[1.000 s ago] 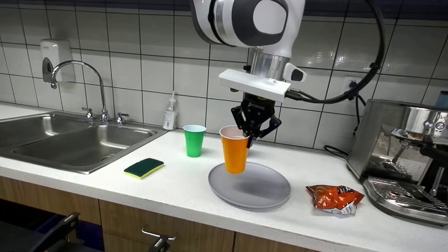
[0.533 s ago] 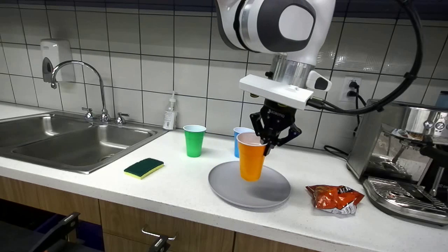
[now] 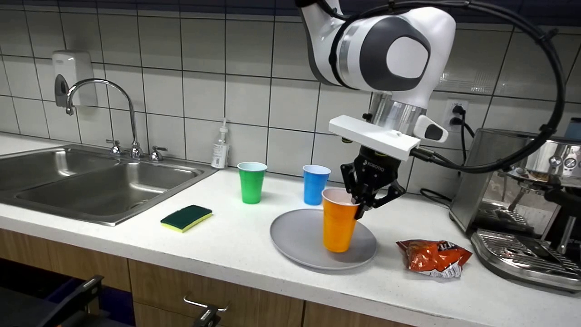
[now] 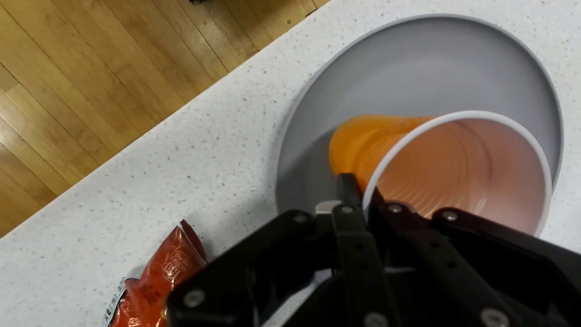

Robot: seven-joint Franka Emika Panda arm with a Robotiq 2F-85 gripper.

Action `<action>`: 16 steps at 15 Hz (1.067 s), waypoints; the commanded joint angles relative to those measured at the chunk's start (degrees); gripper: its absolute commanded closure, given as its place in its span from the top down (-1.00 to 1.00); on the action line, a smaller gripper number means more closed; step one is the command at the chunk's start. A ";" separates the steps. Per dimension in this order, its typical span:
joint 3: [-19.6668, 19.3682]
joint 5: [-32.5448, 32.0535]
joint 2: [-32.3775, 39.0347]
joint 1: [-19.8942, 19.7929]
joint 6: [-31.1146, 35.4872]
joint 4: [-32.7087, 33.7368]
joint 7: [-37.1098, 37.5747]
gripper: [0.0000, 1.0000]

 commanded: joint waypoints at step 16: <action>1.55 -2.53 3.31 -1.74 -3.25 4.71 5.72 -0.98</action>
